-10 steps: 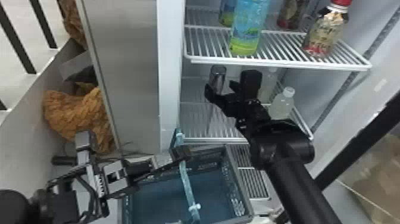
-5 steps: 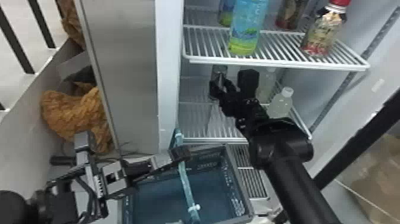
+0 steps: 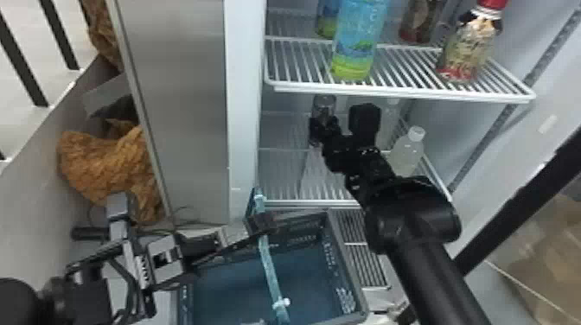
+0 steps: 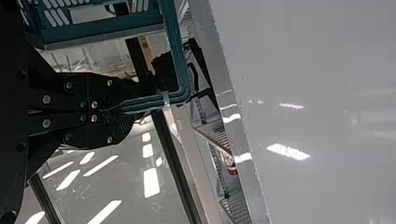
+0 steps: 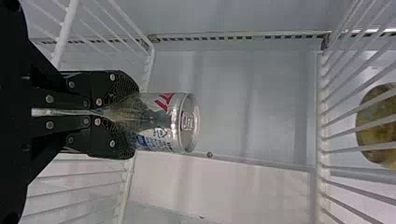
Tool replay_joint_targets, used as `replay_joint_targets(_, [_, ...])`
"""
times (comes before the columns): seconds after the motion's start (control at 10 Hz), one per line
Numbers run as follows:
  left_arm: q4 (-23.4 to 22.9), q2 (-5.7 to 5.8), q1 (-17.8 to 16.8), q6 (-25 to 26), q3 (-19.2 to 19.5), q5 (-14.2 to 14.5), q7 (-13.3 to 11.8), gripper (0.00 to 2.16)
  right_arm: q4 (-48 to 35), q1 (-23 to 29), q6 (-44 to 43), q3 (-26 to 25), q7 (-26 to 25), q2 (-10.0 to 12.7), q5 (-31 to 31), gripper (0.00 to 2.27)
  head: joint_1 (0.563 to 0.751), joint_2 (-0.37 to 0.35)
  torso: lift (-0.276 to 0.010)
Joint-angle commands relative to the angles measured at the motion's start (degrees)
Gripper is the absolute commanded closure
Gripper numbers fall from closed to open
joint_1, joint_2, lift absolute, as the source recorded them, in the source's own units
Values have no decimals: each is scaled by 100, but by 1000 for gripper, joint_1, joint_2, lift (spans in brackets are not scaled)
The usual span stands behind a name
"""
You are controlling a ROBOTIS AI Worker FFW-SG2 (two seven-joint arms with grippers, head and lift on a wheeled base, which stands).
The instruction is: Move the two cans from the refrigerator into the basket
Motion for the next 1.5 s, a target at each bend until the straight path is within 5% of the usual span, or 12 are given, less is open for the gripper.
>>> replay_joint_targets(0.0, [7,0,0,0,0,0,-1,1210,-526,289,163,-29,-13,-44,17,1285,695,-162,-219])
replay_joint_targets(1.4, [7,-9,70,-14,103,-11,-1,1210,-4211,2638,1203,40,-4,-545,-920,1285,695,-143,-219])
